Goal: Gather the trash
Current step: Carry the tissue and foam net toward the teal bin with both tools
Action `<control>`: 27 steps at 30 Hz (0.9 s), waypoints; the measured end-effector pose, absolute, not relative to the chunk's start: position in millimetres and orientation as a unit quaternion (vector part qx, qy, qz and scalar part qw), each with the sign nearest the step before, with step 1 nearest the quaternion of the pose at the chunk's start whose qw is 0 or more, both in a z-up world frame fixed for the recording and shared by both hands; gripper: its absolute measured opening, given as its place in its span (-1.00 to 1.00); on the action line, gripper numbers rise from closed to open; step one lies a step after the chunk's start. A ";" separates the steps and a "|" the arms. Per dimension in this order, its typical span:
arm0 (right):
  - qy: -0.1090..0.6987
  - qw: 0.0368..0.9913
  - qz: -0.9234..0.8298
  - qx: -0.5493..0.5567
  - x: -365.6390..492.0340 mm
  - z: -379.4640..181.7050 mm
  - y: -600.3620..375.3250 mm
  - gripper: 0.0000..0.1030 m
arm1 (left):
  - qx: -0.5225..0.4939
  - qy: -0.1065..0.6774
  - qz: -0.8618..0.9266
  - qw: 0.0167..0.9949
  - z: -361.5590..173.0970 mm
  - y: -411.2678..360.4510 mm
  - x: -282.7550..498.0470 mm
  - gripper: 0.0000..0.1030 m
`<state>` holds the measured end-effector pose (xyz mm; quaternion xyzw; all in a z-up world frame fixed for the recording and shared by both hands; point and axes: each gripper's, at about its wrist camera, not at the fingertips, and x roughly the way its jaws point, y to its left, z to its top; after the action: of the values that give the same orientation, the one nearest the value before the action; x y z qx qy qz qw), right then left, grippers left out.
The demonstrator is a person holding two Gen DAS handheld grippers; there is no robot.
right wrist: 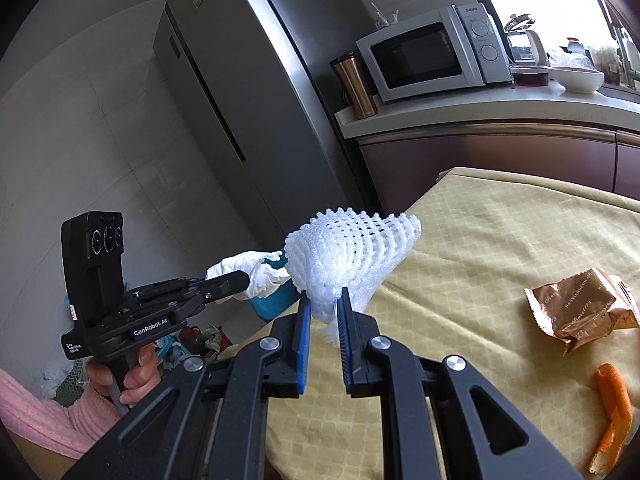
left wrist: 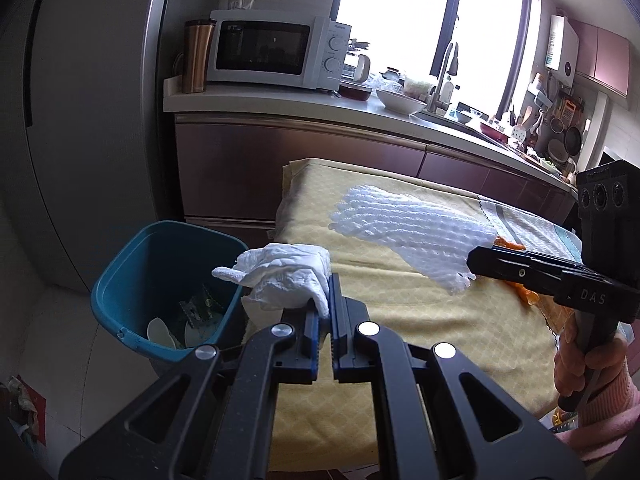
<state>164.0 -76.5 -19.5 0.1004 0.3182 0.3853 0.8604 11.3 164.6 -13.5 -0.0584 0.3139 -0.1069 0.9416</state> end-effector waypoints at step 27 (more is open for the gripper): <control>0.344 0.833 0.434 0.018 203.7 -25.3 16.8 -0.77 | -0.097 0.331 -0.019 0.938 -33.6 235.4 30.8 -0.91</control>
<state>203.7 16.8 -25.3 0.0182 0.3439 0.4338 0.8326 30.8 235.4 -33.6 -0.0969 0.3310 -0.0194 0.9384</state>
